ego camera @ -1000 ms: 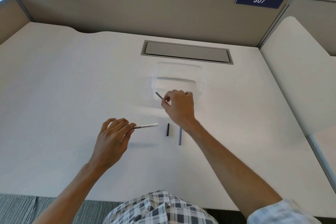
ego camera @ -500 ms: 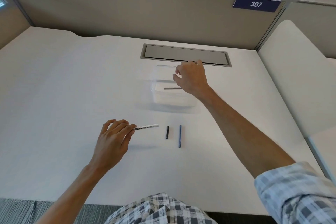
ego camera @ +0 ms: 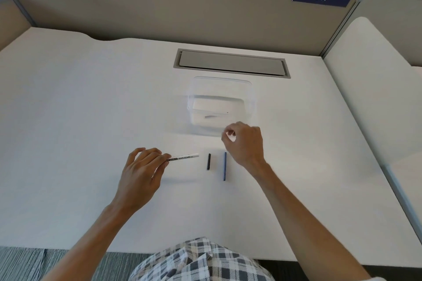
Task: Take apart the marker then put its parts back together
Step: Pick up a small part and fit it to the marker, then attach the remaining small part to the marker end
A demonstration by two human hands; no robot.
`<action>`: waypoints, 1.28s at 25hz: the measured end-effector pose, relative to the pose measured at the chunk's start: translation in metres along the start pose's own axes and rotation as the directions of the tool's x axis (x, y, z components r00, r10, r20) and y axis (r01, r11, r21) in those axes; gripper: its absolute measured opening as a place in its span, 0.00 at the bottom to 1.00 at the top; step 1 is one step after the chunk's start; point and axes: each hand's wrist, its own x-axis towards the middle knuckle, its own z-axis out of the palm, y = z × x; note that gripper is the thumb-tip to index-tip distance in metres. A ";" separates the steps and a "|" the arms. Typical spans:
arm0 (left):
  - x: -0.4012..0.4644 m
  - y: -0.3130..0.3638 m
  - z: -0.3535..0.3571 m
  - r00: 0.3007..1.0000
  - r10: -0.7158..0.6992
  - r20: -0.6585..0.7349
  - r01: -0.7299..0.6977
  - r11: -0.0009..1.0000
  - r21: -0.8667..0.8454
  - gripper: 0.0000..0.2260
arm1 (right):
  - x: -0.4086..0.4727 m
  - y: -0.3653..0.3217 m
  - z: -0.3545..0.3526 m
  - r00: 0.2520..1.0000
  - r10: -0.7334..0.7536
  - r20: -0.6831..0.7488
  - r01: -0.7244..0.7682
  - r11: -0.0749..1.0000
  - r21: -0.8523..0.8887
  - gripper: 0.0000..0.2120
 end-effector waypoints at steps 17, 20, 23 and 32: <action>-0.001 0.007 0.001 1.000 0.000 0.029 0.001 1.000 -0.018 0.12 | -0.078 0.014 0.037 0.959 0.274 0.070 -0.276 0.961 0.028 0.08; 0.000 0.009 0.001 1.000 0.000 0.030 0.000 1.000 -0.024 0.11 | -0.078 0.013 0.040 0.960 0.271 0.075 -0.273 0.962 0.025 0.06; 0.001 0.009 0.002 1.000 -0.004 0.028 0.005 0.999 -0.035 0.11 | -0.077 0.012 0.039 0.964 0.259 0.063 -0.260 0.965 0.013 0.05; 0.001 0.010 0.007 0.998 -0.063 0.026 0.066 0.989 -0.135 0.11 | -0.083 0.002 0.019 0.946 0.279 0.166 -0.323 0.755 0.571 0.05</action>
